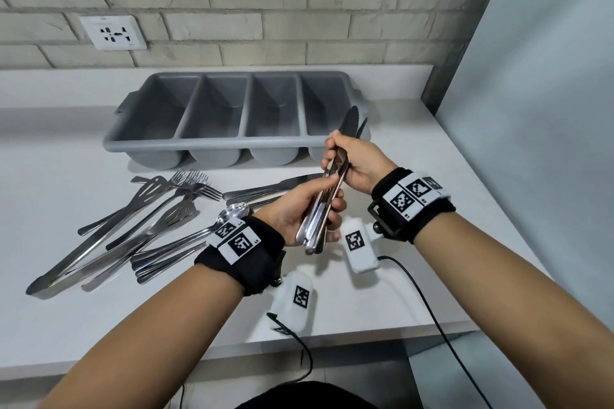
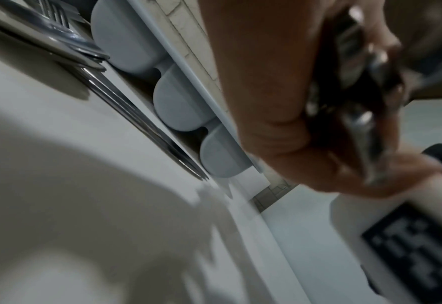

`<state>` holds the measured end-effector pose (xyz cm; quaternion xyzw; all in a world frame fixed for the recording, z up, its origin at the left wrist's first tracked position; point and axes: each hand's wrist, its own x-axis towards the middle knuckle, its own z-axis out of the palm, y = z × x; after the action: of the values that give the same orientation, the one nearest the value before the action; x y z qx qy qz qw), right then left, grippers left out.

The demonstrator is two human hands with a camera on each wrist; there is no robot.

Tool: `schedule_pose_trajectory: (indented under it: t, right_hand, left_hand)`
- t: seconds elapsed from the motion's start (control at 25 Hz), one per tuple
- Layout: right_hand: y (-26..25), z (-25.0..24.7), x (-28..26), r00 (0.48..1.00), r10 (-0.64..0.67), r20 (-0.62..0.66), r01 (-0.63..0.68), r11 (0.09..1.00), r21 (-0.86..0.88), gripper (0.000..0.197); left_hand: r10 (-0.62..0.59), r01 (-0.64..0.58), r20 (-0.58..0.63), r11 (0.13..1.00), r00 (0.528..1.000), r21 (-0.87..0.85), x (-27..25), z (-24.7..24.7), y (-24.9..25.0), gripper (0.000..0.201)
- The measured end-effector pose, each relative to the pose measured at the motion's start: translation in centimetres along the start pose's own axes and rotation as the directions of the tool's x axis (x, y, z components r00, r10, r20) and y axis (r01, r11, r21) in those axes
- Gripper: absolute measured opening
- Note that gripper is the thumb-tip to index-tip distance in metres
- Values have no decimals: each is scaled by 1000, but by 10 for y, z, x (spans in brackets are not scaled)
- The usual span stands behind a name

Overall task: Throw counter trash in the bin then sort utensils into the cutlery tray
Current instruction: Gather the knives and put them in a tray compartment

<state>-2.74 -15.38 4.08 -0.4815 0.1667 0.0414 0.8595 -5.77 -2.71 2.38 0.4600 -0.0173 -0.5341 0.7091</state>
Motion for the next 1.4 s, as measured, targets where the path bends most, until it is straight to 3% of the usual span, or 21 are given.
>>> schedule_pose_trajectory:
  t: [0.16, 0.28, 0.36, 0.44, 0.52, 0.56, 0.64, 0.76, 0.88, 0.96, 1.2, 1.4]
  right_hand:
    - [10, 2, 1, 999, -16, 47, 21, 995, -102, 28]
    - [14, -12, 11, 995, -68, 71, 93, 886, -454, 42]
    - [21, -24, 24, 983, -156, 101, 179, 649, -740, 34]
    - [30, -34, 41, 969, -151, 198, 234, 280, -931, 25]
    - [41, -33, 57, 963, -21, 269, 267, -86, -960, 34]
    - [46, -28, 64, 952, 33, 304, 303, -220, -927, 43]
    - [57, -18, 72, 940, 94, 328, 340, -349, -873, 62]
    - [68, -13, 79, 962, 111, 251, 274, -403, -873, 64]
    - [69, -18, 80, 980, 102, 169, 195, -368, -909, 40]
    - [69, -20, 78, 986, 98, 133, 161, -392, -906, 30]
    - [72, -20, 62, 998, 47, 47, 64, -523, -850, 34]
    - [62, -37, 50, 994, 68, 88, 109, -477, -872, 23]
  left_hand:
    - [96, -16, -248, 953, 964, 303, -7, -2, -2, 22]
    - [235, -68, -470, 936, 851, 345, -17, -19, -1, 20]
    - [293, -75, -573, 925, 765, 373, -26, -36, 0, 19]
    - [336, -55, -619, 903, 710, 426, -34, -51, 0, 20]
    - [379, -28, -628, 869, 679, 495, -40, -64, -1, 23]
    - [391, -14, -622, 853, 678, 521, -42, -69, -3, 24]
    - [389, 7, -610, 839, 690, 544, -45, -76, -6, 23]
    - [366, 32, -622, 846, 692, 533, -46, -82, -10, 18]
    - [357, 55, -623, 838, 696, 543, -45, -87, -10, 11]
    - [362, 60, -615, 829, 701, 556, -43, -87, -8, 11]
    - [385, 70, -581, 790, 717, 610, -38, -85, -8, 22]
    - [435, 104, -536, 699, 724, 707, -31, -80, -9, 19]
